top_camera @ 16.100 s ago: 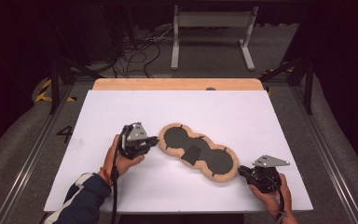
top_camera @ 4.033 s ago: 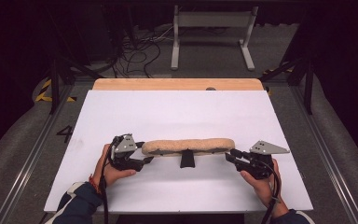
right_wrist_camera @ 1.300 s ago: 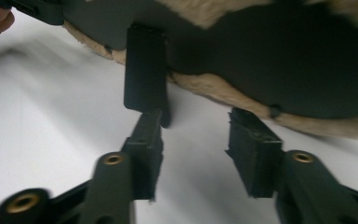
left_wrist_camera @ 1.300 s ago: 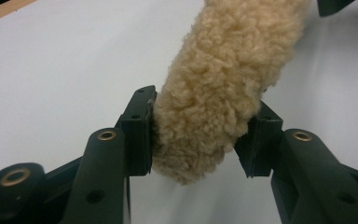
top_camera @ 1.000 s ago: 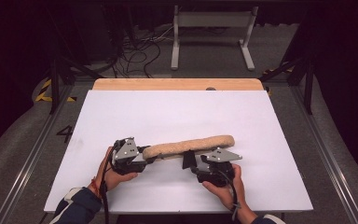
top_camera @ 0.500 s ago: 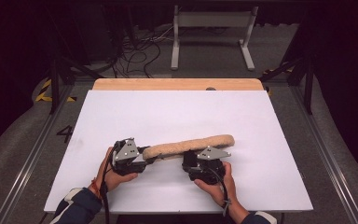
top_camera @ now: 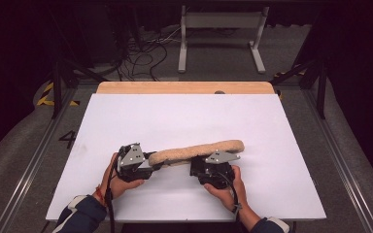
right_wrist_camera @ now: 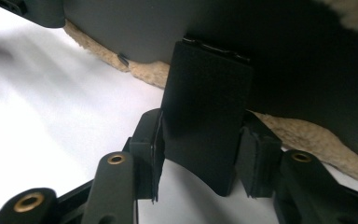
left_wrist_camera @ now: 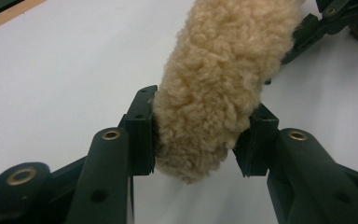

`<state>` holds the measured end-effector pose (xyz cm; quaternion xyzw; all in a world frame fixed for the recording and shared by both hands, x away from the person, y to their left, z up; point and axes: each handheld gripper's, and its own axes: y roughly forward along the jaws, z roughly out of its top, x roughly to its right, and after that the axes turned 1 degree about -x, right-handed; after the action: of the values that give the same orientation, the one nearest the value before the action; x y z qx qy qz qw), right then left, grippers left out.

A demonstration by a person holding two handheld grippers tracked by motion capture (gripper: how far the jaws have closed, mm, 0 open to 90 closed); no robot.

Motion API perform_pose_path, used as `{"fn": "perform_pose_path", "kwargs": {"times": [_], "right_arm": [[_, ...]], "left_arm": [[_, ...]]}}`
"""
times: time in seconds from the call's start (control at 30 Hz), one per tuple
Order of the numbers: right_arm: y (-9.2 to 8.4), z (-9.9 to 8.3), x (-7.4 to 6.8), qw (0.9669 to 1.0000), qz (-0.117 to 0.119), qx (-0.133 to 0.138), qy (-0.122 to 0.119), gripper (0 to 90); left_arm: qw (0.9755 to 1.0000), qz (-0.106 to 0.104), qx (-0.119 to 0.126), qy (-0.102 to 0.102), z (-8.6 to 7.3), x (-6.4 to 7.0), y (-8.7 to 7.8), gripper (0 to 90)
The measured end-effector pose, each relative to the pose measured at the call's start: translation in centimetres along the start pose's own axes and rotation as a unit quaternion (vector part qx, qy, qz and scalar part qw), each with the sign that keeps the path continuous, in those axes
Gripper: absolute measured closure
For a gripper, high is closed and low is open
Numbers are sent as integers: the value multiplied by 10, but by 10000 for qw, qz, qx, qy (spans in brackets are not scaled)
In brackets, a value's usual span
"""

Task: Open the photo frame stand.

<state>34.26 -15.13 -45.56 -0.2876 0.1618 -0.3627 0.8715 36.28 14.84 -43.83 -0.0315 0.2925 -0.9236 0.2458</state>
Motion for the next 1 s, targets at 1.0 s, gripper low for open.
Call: {"fn": "perform_pose_path", "kwargs": {"times": [1.0], "right_arm": [[-62,-7,36,9963,-685,500,117,900]], "left_arm": [[9998,-54,-123,138,0,15,-9,619]]}}
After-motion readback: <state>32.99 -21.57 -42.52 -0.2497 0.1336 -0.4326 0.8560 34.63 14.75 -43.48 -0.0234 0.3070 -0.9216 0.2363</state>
